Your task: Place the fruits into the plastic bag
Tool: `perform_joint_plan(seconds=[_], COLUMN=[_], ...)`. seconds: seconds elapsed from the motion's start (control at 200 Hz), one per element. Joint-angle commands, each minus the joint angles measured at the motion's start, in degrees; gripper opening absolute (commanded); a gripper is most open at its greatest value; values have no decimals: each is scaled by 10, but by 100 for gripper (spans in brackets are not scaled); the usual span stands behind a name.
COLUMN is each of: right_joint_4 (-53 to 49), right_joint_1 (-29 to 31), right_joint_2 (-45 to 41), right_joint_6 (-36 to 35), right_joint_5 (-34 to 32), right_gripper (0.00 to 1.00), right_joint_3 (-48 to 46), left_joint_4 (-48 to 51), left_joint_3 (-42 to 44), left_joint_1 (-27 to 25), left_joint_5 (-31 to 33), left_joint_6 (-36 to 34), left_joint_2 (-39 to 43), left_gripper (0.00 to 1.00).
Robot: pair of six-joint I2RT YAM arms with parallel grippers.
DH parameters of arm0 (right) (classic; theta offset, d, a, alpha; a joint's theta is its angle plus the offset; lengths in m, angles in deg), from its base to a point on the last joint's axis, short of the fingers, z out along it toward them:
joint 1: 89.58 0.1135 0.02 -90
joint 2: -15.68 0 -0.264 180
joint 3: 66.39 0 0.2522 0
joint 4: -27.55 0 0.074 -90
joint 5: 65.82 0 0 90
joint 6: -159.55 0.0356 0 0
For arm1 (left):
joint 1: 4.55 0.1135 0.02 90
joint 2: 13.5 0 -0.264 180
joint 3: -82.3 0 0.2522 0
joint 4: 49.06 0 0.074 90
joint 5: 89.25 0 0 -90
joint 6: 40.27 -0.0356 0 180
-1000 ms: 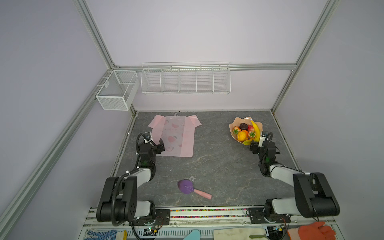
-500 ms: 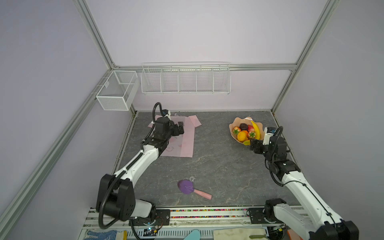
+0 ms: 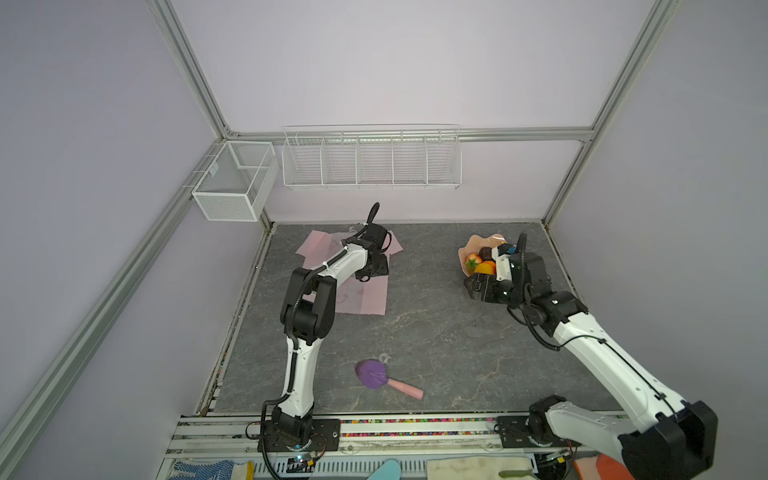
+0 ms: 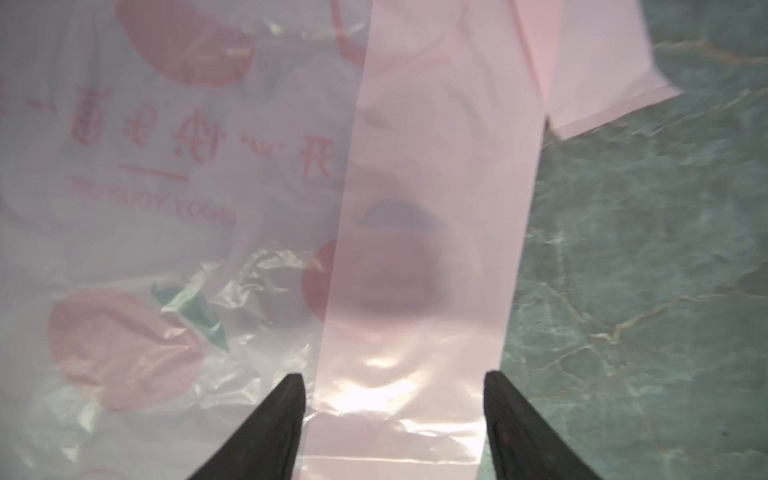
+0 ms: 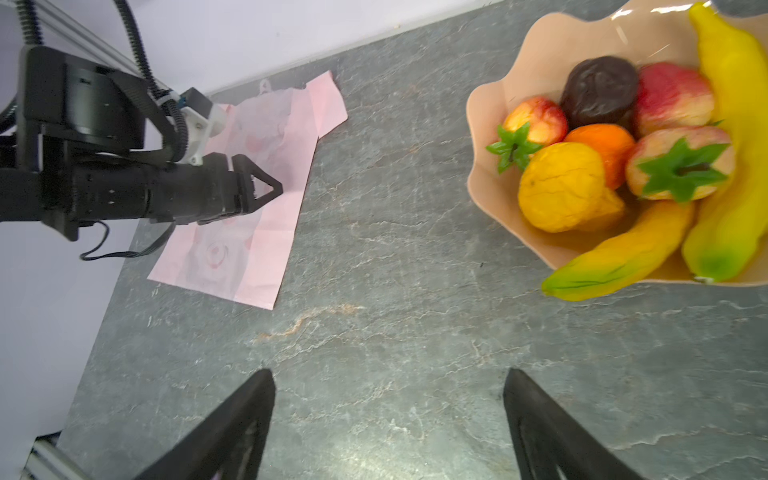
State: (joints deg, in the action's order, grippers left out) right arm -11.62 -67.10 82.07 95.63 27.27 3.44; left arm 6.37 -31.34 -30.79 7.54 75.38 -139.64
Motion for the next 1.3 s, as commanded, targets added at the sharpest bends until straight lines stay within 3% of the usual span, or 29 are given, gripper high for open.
perform_joint_plan(seconds=[0.0, 0.075, 0.31, 0.445, 0.52, 0.705, 0.83, 0.93, 0.99, 1.05, 1.115, 1.155, 1.295], right_joint_4=[5, 5, 5, 32, 35, 9, -60, -79, -73, -67, -55, -49, -35], right_joint_1=[14, 17, 18, 18, 18, 18, 18, 19, 22, 25, 31, 34, 47], right_joint_2=[38, 70, 161, 205, 239, 357, 461, 527, 557, 584, 605, 614, 658], right_joint_6=[25, 28, 53, 73, 81, 32, -42, -79, -93, -102, -110, -116, -140], right_joint_5=[5, 3, -29, -29, -24, 51, 129, 173, 181, 183, 178, 175, 175], right_gripper=[89, 89, 92, 95, 97, 99, 97, 92, 89, 88, 88, 88, 88], right_joint_3=[26, 51, 121, 137, 155, 244, 340, 382, 401, 426, 449, 460, 506], left_joint_4=[31, 17, -23, -56, -59, -59, -49, -51, -25, -2, 24, 34, 50], left_joint_3=[-6, 24, 166, 281, 339, 450, 504, 531, 527, 518, 498, 489, 495], left_joint_1=[-8, -11, -40, -61, -99, -229, -258, -257, -257, -239, -194, -156, -30], left_joint_5=[11, 0, -37, -86, -115, -187, -221, -189, -103, -50, -24, -27, -61], left_joint_6=[-1, -10, -67, -101, -131, -188, -197, -172, -120, -85, -22, 26, 168], left_joint_2=[-4, -1, 50, 120, 175, 327, 411, 477, 509, 535, 555, 561, 564], left_gripper=[65, 59, 27, 8, 0, 0, 0, 0, 1, 13, 43, 55, 63])
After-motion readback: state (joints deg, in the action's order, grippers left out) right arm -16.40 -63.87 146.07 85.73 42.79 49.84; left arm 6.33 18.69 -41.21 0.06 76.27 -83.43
